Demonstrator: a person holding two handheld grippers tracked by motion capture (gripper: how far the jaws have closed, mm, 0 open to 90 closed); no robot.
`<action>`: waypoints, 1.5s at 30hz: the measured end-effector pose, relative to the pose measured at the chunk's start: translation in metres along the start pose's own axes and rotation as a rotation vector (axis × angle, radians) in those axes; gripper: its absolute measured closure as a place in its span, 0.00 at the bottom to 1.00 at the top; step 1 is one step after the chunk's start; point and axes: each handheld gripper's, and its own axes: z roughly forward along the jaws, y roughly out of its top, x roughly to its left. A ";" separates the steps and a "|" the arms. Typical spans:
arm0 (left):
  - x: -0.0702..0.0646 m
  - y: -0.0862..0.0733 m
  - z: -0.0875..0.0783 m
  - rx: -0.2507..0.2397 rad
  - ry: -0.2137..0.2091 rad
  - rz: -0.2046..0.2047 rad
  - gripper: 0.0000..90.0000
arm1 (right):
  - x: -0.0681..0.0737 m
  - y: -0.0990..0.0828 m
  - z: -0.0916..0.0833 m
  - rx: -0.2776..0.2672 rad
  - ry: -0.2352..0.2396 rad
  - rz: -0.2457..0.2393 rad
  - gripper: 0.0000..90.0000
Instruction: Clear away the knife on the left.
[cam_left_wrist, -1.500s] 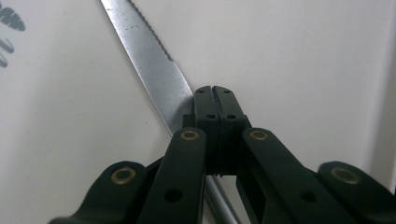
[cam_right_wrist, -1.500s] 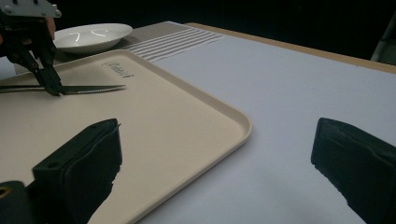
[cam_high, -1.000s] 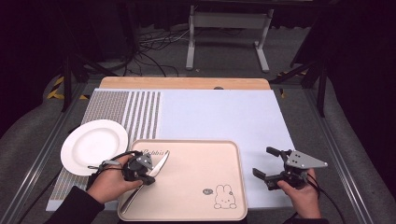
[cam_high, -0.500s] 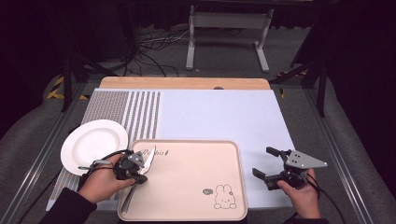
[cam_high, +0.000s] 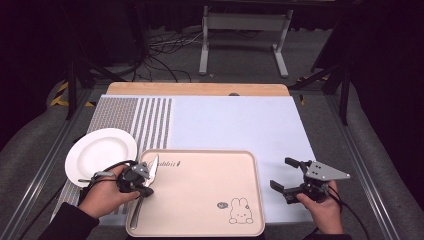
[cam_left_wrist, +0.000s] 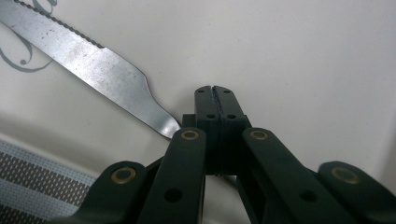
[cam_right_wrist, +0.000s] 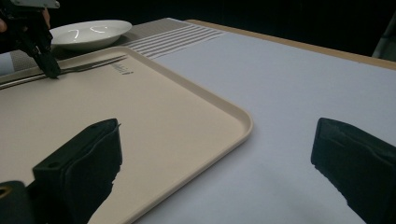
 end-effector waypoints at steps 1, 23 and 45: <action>0.000 -0.001 0.000 0.000 0.003 -0.001 1.00 | 0.000 0.000 0.000 0.000 0.000 0.000 0.03; 0.002 -0.009 -0.004 0.001 0.001 -0.019 1.00 | 0.000 -0.001 0.001 0.004 0.002 0.003 0.03; -0.003 0.002 -0.021 -0.142 0.079 0.014 0.32 | 0.001 -0.002 0.001 0.013 -0.001 0.012 0.03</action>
